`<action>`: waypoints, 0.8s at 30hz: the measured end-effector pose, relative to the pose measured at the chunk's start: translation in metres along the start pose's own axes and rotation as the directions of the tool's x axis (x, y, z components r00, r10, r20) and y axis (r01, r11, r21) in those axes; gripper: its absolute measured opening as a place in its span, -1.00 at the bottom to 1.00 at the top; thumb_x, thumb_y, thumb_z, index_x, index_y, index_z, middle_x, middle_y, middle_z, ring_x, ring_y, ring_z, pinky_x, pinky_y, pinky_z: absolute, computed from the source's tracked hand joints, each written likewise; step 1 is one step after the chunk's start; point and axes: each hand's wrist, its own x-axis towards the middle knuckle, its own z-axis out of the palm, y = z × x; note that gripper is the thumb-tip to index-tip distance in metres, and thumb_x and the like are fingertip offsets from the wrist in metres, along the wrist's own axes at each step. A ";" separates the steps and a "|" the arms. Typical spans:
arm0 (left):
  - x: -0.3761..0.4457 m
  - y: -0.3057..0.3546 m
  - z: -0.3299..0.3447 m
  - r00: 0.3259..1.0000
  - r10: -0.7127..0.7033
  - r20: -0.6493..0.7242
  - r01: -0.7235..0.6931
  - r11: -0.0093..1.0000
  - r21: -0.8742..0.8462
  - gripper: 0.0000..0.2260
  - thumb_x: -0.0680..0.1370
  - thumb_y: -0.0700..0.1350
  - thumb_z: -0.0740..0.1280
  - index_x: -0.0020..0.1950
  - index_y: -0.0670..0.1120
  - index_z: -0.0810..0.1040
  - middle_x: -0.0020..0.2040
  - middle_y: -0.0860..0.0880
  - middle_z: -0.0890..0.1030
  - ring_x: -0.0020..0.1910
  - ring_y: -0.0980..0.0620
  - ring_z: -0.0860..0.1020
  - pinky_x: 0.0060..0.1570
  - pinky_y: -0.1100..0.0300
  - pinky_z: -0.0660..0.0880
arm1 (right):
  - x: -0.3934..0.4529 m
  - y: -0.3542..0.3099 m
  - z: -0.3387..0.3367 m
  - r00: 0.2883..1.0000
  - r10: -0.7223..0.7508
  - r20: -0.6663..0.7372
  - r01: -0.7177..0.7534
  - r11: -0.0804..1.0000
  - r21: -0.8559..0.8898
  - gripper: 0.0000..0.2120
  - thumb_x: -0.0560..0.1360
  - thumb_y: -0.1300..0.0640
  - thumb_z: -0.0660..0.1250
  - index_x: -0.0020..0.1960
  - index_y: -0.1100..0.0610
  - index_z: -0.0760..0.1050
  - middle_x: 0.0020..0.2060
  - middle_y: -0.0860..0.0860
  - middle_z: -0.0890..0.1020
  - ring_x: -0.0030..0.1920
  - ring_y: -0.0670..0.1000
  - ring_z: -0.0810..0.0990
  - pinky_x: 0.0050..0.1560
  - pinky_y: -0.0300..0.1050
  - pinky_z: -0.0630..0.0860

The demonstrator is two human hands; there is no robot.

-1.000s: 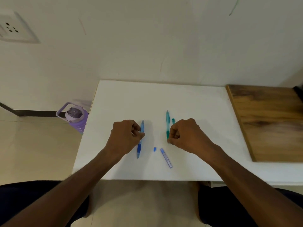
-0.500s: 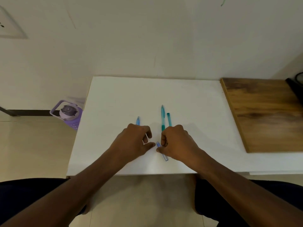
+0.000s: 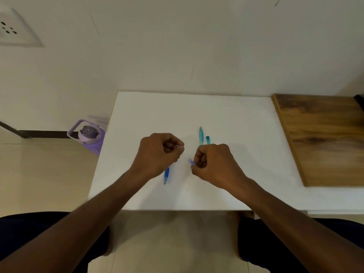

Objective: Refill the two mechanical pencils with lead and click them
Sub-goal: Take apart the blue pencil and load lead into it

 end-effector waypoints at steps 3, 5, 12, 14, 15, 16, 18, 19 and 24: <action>0.003 -0.001 -0.002 0.998 -0.064 0.014 0.065 0.989 -0.134 -0.94 0.57 -0.05 0.55 0.01 0.10 0.75 -0.20 0.20 0.76 -0.20 0.21 0.75 -0.18 0.48 0.59 | 0.002 -0.006 0.003 0.996 -0.067 -0.052 0.069 0.997 0.035 -0.83 0.45 -0.01 0.59 -0.11 0.00 0.63 -0.32 -0.15 0.66 -0.31 -0.13 0.65 -0.09 -0.37 0.57; 0.002 -0.004 0.000 0.996 -0.086 0.031 0.090 0.979 -0.184 -0.92 0.55 -0.07 0.57 0.00 0.09 0.76 -0.19 0.17 0.77 -0.19 0.17 0.77 -0.18 0.43 0.62 | 0.003 -0.010 0.003 0.992 -0.100 -0.082 0.104 0.994 0.038 -0.83 0.46 -0.02 0.59 -0.06 0.00 0.65 -0.29 -0.15 0.66 -0.29 -0.12 0.65 -0.07 -0.38 0.57; 0.000 -0.005 0.001 0.983 -0.160 0.089 0.178 0.951 -0.252 -0.90 0.53 -0.08 0.59 0.02 0.00 0.79 -0.19 0.08 0.79 -0.17 0.09 0.78 -0.13 0.31 0.69 | 0.003 -0.013 0.003 0.987 -0.102 -0.121 0.103 0.995 0.006 -0.79 0.47 -0.07 0.57 0.00 0.02 0.67 -0.25 -0.12 0.69 -0.27 -0.10 0.65 -0.02 -0.37 0.56; 0.000 -0.004 0.002 0.981 -0.166 0.104 0.188 0.947 -0.259 -0.87 0.53 -0.09 0.59 0.06 -0.05 0.79 -0.17 0.04 0.80 -0.16 0.07 0.79 -0.08 0.27 0.70 | 0.002 -0.012 0.002 0.987 -0.104 -0.121 0.105 0.994 0.005 -0.79 0.47 -0.07 0.57 0.00 0.02 0.68 -0.25 -0.13 0.69 -0.27 -0.11 0.65 -0.02 -0.37 0.57; 0.000 -0.003 0.002 0.980 -0.166 0.106 0.189 0.945 -0.267 -0.86 0.53 -0.09 0.59 0.07 -0.06 0.79 -0.16 0.03 0.80 -0.15 0.06 0.79 -0.08 0.26 0.71 | 0.002 -0.011 0.001 0.986 -0.109 -0.125 0.111 0.994 0.004 -0.79 0.47 -0.07 0.57 0.00 0.02 0.69 -0.25 -0.12 0.69 -0.27 -0.10 0.65 -0.02 -0.35 0.58; -0.001 -0.003 0.002 0.980 -0.169 0.108 0.193 0.940 -0.282 -0.86 0.53 -0.09 0.59 0.07 -0.06 0.79 -0.16 0.02 0.80 -0.15 0.05 0.79 -0.09 0.27 0.70 | 0.002 -0.011 0.001 0.984 -0.116 -0.131 0.118 0.993 0.001 -0.79 0.47 -0.08 0.56 -0.01 0.02 0.69 -0.25 -0.12 0.70 -0.27 -0.09 0.65 -0.01 -0.35 0.58; -0.001 -0.002 0.001 0.977 -0.179 0.113 0.206 0.926 -0.317 -0.87 0.52 -0.09 0.59 0.05 -0.04 0.79 -0.16 0.01 0.80 -0.15 0.04 0.79 -0.12 0.29 0.69 | 0.002 -0.011 0.000 0.980 -0.127 -0.155 0.129 0.992 0.000 -0.79 0.48 -0.09 0.55 -0.01 0.03 0.69 -0.25 -0.10 0.70 -0.27 -0.07 0.66 -0.02 -0.36 0.57; -0.001 -0.001 0.000 0.977 -0.181 0.117 0.210 0.921 -0.329 -0.88 0.52 -0.09 0.59 0.04 -0.02 0.79 -0.16 0.02 0.80 -0.15 0.04 0.79 -0.13 0.30 0.68 | 0.002 -0.011 0.000 0.977 -0.132 -0.168 0.134 0.991 0.002 -0.79 0.49 -0.09 0.55 -0.01 0.04 0.69 -0.26 -0.09 0.70 -0.27 -0.06 0.66 -0.02 -0.35 0.58; 0.001 -0.003 0.001 0.974 -0.172 0.148 0.215 0.909 -0.356 -0.87 0.52 -0.07 0.58 0.06 -0.03 0.79 -0.13 0.00 0.80 -0.12 0.02 0.79 -0.06 0.24 0.71 | 0.002 -0.011 -0.003 0.967 -0.165 -0.194 0.166 0.986 -0.015 -0.80 0.50 -0.05 0.54 -0.01 0.07 0.69 -0.24 -0.07 0.72 -0.23 -0.03 0.68 0.04 -0.21 0.65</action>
